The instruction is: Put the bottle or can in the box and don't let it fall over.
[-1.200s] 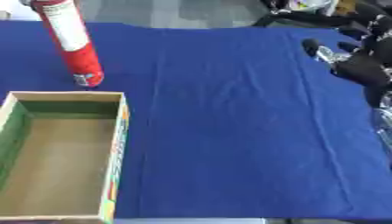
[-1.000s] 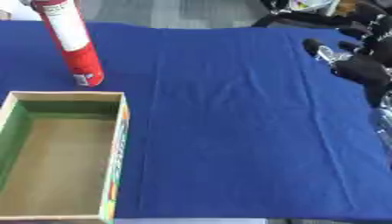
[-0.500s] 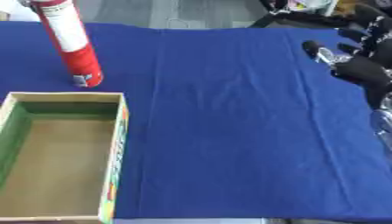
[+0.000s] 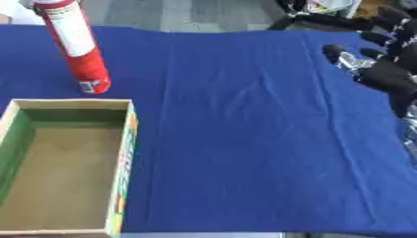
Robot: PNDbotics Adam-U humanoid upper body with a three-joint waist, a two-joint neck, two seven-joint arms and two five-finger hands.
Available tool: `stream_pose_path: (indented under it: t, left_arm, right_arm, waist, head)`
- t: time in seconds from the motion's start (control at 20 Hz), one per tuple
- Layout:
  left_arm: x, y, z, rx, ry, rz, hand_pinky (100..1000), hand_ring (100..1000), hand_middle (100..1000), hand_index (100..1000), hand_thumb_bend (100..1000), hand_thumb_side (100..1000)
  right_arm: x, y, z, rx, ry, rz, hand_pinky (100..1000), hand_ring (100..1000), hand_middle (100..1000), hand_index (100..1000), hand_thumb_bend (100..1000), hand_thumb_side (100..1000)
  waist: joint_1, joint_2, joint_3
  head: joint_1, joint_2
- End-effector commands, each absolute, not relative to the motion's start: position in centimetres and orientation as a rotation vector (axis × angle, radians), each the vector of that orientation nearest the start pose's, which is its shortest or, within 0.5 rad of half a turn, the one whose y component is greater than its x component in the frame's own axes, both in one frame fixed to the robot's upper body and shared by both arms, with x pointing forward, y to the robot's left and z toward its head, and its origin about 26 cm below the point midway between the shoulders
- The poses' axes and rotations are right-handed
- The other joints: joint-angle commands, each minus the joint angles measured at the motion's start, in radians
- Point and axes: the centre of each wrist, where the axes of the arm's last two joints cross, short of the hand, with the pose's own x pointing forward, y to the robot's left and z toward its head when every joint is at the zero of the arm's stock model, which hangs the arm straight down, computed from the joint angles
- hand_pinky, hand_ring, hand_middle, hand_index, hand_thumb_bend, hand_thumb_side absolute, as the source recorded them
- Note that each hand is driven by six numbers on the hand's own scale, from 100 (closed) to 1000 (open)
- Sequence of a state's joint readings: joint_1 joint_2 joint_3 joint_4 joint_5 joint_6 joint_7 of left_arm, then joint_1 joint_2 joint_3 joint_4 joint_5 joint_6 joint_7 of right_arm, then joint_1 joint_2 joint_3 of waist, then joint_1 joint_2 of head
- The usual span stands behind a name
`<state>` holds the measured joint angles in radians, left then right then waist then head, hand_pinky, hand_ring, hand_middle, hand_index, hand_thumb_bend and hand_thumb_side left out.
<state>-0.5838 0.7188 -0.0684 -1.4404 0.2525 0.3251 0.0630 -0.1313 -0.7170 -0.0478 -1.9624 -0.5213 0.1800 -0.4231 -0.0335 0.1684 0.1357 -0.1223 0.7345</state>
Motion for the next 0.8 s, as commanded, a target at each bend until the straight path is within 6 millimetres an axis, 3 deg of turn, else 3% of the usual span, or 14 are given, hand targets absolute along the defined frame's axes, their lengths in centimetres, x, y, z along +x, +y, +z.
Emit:
stream_pose_path:
  t: [0.05, 0.2, 0.3, 0.35, 0.8]
  left_arm:
    - [39.2, 35.6, 23.5, 0.426, -1.674, -0.373, 810, 939, 878, 897, 810, 311]
    - [39.9, 35.1, 23.5, 0.404, -1.664, -0.404, 810, 939, 876, 890, 808, 315]
    - [40.5, 34.7, 23.6, 0.394, -1.658, -0.419, 811, 941, 875, 884, 865, 315]
    - [40.7, 34.4, 23.7, 0.389, -1.658, -0.429, 811, 941, 876, 882, 805, 315]
    - [43.1, 32.2, 23.8, 0.341, -1.641, -0.495, 817, 950, 887, 890, 810, 322]
  right_arm:
    - [28.0, -34.3, 20.9, -0.312, -1.916, -0.031, 875, 876, 882, 914, 609, 100]
    - [28.0, -34.3, 20.9, -0.309, -1.915, -0.030, 876, 877, 882, 914, 608, 100]
    - [28.1, -34.2, 21.0, -0.305, -1.914, -0.029, 876, 877, 882, 914, 607, 100]
    - [28.1, -34.2, 21.0, -0.303, -1.914, -0.028, 876, 877, 882, 914, 607, 100]
    - [28.1, -34.0, 21.0, -0.293, -1.915, -0.024, 877, 878, 882, 914, 607, 100]
  waist:
    - [0.003, -0.020, -0.003]
    - [0.002, -0.020, -0.004]
    - [0.002, -0.020, -0.004]
    - [0.002, -0.020, -0.005]
    - [0.002, -0.018, -0.012]
  head:
    - [0.004, -0.014]
    - [0.005, -0.016]
    - [0.006, -0.016]
    - [0.006, -0.017]
    - [0.011, -0.019]
